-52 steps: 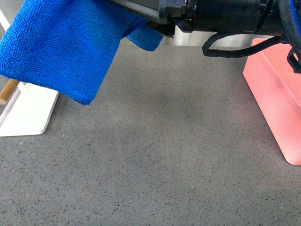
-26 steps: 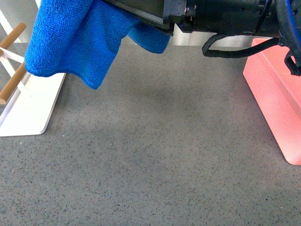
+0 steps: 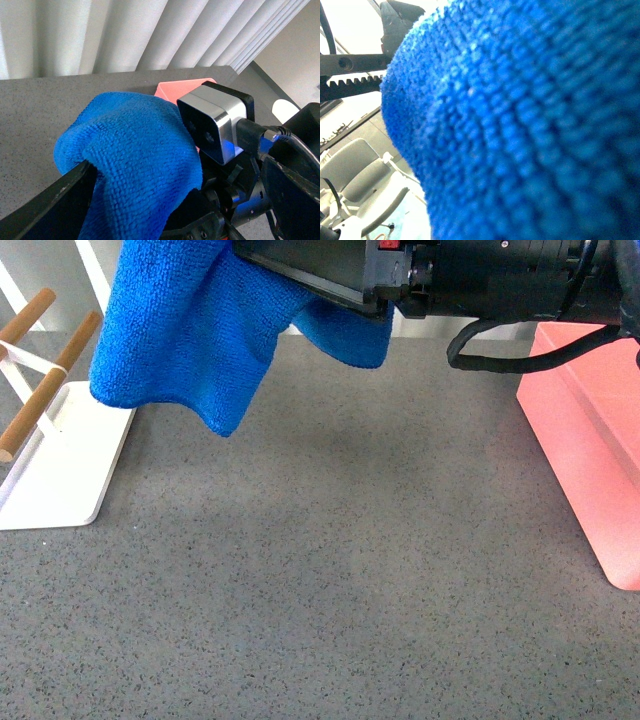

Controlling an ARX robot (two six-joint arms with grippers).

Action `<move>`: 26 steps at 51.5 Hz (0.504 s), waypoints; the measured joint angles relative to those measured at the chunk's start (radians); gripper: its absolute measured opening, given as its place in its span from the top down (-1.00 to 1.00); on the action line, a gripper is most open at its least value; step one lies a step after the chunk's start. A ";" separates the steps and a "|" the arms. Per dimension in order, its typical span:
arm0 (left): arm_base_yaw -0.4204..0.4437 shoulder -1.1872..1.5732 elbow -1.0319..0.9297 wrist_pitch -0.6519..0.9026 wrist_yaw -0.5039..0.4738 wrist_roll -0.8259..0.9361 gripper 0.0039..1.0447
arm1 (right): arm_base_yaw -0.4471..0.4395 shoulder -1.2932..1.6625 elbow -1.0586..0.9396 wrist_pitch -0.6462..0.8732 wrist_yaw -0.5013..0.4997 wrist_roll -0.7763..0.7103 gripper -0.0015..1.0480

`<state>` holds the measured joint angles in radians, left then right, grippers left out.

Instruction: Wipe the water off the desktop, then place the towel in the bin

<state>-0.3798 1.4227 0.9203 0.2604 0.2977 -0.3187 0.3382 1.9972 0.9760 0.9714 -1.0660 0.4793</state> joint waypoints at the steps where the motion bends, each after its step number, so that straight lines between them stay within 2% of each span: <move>1: 0.000 0.000 0.000 0.000 -0.001 0.000 -0.90 | -0.001 -0.001 0.000 -0.003 0.002 -0.003 0.91; 19: -0.005 0.000 -0.002 0.012 -0.022 0.010 -0.86 | -0.008 -0.032 -0.032 -0.023 0.006 -0.033 0.91; 20: -0.021 -0.003 -0.028 0.089 -0.165 0.049 -0.77 | -0.008 -0.033 -0.034 -0.023 0.006 -0.035 0.91; 23: -0.023 -0.027 -0.113 0.258 -0.420 0.154 -0.56 | -0.008 -0.039 -0.039 -0.029 0.006 -0.041 0.91; 26: -0.015 -0.058 -0.179 0.336 -0.540 0.199 -0.42 | -0.010 -0.041 -0.041 -0.034 0.007 -0.047 0.91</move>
<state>-0.3946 1.3643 0.7410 0.5968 -0.2424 -0.1196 0.3283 1.9560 0.9352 0.9375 -1.0592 0.4324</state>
